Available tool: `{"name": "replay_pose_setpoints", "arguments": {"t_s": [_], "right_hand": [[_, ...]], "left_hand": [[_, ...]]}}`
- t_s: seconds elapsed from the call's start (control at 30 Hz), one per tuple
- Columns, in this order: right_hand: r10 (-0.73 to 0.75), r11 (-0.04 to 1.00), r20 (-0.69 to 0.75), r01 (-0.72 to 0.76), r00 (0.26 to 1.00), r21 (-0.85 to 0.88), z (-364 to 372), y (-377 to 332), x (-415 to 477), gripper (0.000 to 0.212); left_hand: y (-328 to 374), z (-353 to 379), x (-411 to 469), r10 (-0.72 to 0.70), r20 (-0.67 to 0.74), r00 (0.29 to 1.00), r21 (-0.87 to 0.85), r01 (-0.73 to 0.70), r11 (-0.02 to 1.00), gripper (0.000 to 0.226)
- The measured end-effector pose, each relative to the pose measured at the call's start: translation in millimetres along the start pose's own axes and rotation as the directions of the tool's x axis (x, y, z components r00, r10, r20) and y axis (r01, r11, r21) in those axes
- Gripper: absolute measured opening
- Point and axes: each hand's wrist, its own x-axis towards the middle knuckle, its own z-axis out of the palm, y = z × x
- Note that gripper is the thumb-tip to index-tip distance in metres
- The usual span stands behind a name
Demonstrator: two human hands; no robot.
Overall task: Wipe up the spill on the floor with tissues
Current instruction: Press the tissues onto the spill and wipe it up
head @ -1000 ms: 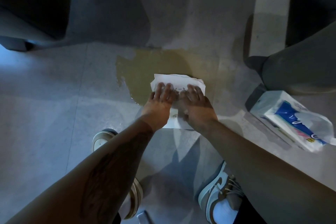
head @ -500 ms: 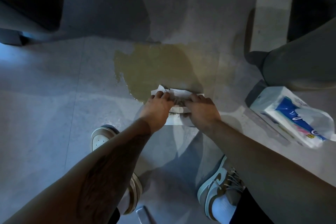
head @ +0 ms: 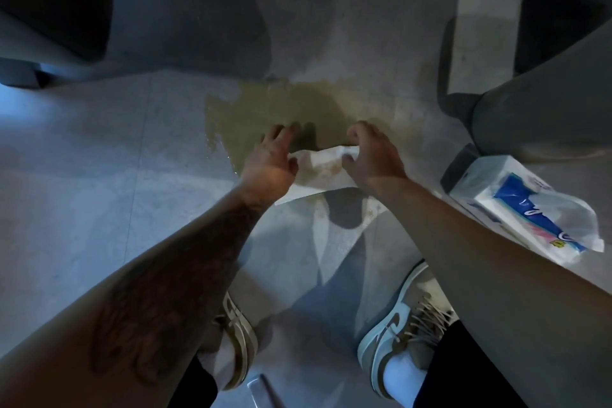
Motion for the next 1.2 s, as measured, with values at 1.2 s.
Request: {"name": "replay_pose_setpoints", "arguments": {"t_s": [1.2], "right_hand": [[-0.048,0.966,0.332,0.129,0.942,-0.225,33.0,19.3,-21.3,0.024]], "left_hand": [[12.8,28.1,-34.2,-0.071,0.253,0.965,0.28,-0.002,0.96,0.039]]}}
